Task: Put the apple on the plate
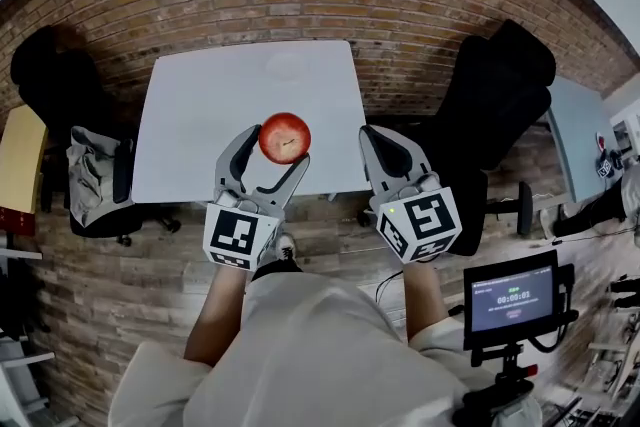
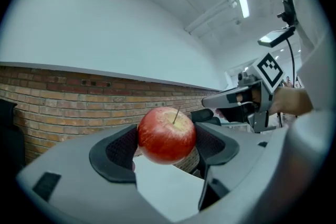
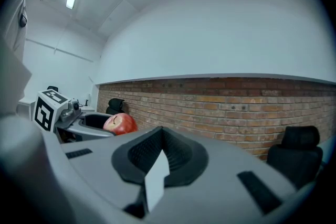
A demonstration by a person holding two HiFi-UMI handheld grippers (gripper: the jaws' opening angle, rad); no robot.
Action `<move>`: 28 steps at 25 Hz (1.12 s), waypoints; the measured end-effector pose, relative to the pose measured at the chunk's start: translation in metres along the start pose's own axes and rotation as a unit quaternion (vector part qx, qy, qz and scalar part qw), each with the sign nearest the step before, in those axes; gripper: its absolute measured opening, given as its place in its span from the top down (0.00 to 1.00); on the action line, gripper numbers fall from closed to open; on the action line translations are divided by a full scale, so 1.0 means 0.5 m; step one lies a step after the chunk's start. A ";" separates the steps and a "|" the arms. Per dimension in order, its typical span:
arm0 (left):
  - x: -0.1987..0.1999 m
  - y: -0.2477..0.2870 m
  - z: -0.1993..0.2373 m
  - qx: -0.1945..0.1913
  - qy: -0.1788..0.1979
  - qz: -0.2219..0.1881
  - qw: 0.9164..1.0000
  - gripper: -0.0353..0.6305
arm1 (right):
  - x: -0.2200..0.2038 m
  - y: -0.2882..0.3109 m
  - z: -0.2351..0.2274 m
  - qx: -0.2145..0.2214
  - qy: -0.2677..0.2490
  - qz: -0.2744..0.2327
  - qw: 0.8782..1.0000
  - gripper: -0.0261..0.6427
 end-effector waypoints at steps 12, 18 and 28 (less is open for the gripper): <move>-0.047 0.151 0.206 -0.028 -0.020 0.020 0.999 0.42 | 0.002 0.221 -0.046 -0.026 0.014 0.015 0.999 0.96; -0.088 0.231 0.280 -0.031 -0.045 0.038 0.998 0.42 | -0.016 0.303 -0.072 -0.028 0.025 0.032 0.999 0.96; -0.192 0.406 0.374 -0.028 -0.068 0.092 0.993 0.42 | -0.069 0.448 -0.174 -0.017 0.036 0.067 0.997 0.96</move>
Point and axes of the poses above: the fingertips, and each gripper's own axes: y forward along the fingers, z to its left, x out of its top, the point moved 5 cm from there along -y, backward along the fingers, and after that the axes turned 1 degree about z, right-handed, at the moved point
